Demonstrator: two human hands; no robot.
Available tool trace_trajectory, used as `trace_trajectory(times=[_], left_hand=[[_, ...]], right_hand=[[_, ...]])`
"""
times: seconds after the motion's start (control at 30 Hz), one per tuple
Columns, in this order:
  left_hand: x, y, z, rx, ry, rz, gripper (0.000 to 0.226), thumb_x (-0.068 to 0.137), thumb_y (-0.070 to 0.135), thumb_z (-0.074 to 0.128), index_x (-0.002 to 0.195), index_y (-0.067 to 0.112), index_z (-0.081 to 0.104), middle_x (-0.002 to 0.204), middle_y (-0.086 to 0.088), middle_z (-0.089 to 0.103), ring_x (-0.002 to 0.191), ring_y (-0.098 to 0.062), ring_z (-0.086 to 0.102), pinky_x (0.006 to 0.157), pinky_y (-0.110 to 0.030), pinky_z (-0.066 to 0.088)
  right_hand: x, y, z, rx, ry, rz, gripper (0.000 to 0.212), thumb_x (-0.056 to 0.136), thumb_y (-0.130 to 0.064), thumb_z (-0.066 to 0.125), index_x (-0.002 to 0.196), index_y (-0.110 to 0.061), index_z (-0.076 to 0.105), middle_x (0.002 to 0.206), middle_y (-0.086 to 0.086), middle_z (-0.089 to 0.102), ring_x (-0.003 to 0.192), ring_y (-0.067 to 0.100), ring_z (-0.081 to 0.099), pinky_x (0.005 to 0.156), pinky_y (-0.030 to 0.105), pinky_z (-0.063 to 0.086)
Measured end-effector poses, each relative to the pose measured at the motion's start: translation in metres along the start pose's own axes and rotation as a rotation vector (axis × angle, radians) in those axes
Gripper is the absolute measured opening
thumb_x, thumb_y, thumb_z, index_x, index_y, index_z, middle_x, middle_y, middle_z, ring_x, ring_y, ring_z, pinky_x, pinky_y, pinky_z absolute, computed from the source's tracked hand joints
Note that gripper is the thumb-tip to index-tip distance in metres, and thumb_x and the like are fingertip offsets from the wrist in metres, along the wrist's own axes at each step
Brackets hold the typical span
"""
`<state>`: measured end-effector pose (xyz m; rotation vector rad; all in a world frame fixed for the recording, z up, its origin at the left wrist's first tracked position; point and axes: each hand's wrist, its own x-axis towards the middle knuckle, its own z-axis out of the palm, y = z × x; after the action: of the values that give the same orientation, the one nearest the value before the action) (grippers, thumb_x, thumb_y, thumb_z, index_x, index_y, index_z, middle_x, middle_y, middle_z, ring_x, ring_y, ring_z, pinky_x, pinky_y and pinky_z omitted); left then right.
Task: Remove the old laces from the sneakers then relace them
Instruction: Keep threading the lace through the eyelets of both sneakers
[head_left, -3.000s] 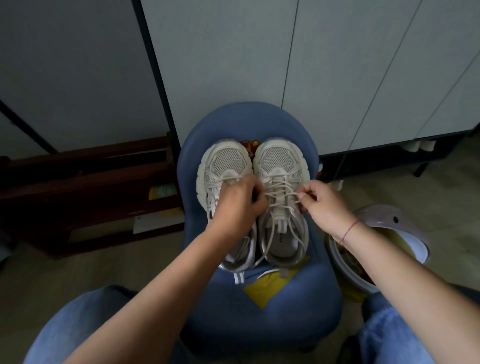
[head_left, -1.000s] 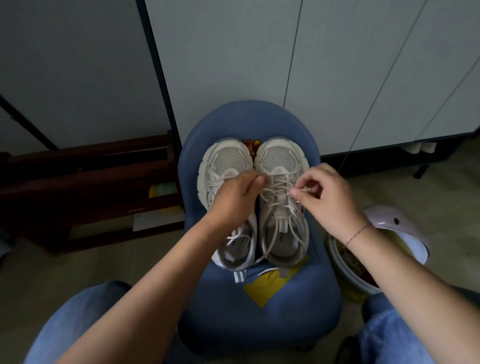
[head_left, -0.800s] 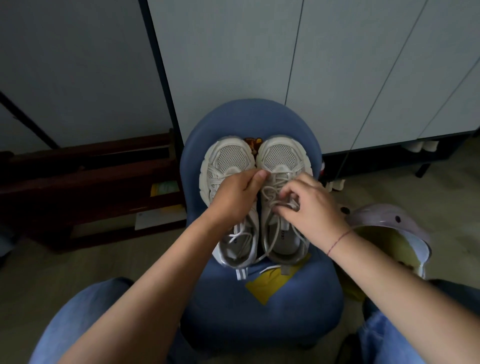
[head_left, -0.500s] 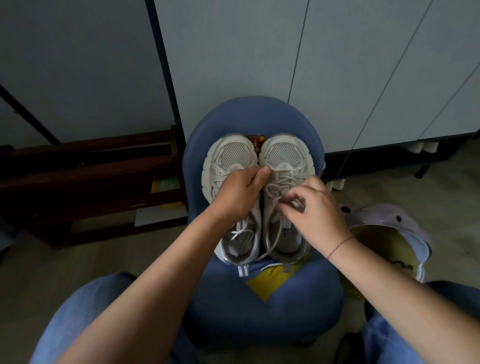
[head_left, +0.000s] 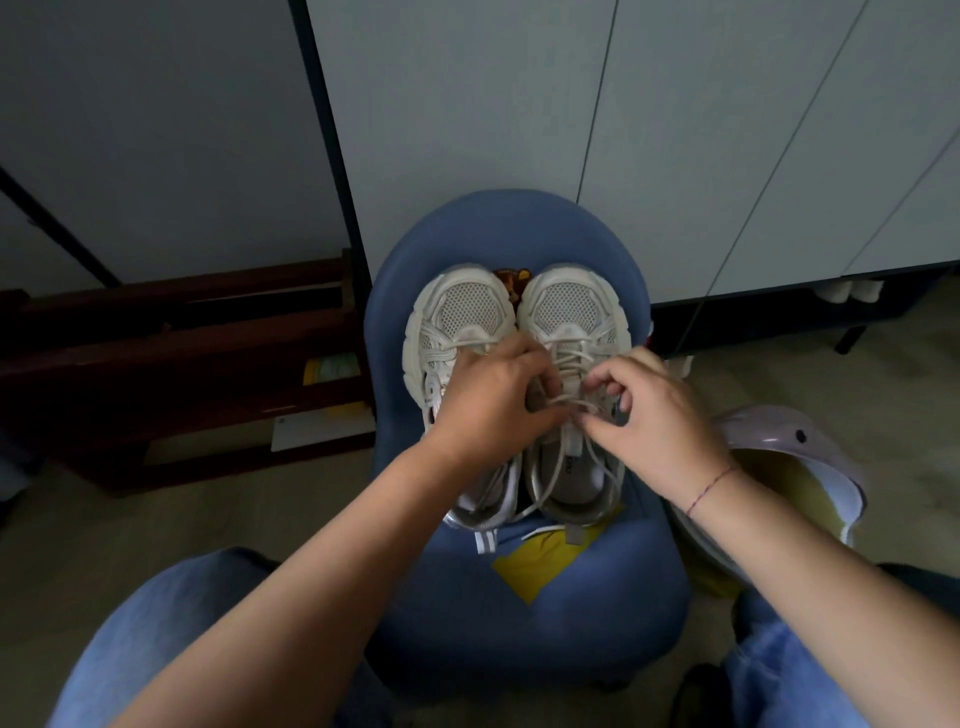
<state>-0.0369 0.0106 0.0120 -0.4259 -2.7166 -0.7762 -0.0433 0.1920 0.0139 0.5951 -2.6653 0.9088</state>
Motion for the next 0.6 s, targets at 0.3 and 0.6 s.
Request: trace_trajectory(times=[0.3, 0.6], left_hand=[[-0.0040, 0.0053, -0.0002, -0.089, 0.014, -0.061, 0.028, 0.073, 0.029, 0.058, 0.093, 0.026, 0.077, 0.099, 0.008, 0.069, 0.086, -0.015, 0.066, 0.086, -0.048, 0.050], [-0.0031, 0.0036, 0.0027, -0.148, 0.098, -0.030, 0.010, 0.081, 0.023, 0.072, 0.085, 0.014, 0.074, 0.089, 0.000, 0.063, 0.079, -0.019, 0.062, 0.075, -0.038, 0.052]], right_hand=[[-0.0005, -0.0018, 0.0021, -0.036, 0.021, 0.022, 0.020, 0.075, -0.009, 0.065, 0.090, -0.021, 0.069, 0.088, -0.010, 0.046, 0.070, 0.014, 0.053, 0.063, 0.037, 0.051], [0.0007, -0.0013, 0.0025, 0.013, 0.098, -0.037, 0.014, 0.075, -0.015, 0.077, 0.070, -0.019, 0.065, 0.081, -0.007, 0.055, 0.071, 0.017, 0.058, 0.062, 0.037, 0.051]])
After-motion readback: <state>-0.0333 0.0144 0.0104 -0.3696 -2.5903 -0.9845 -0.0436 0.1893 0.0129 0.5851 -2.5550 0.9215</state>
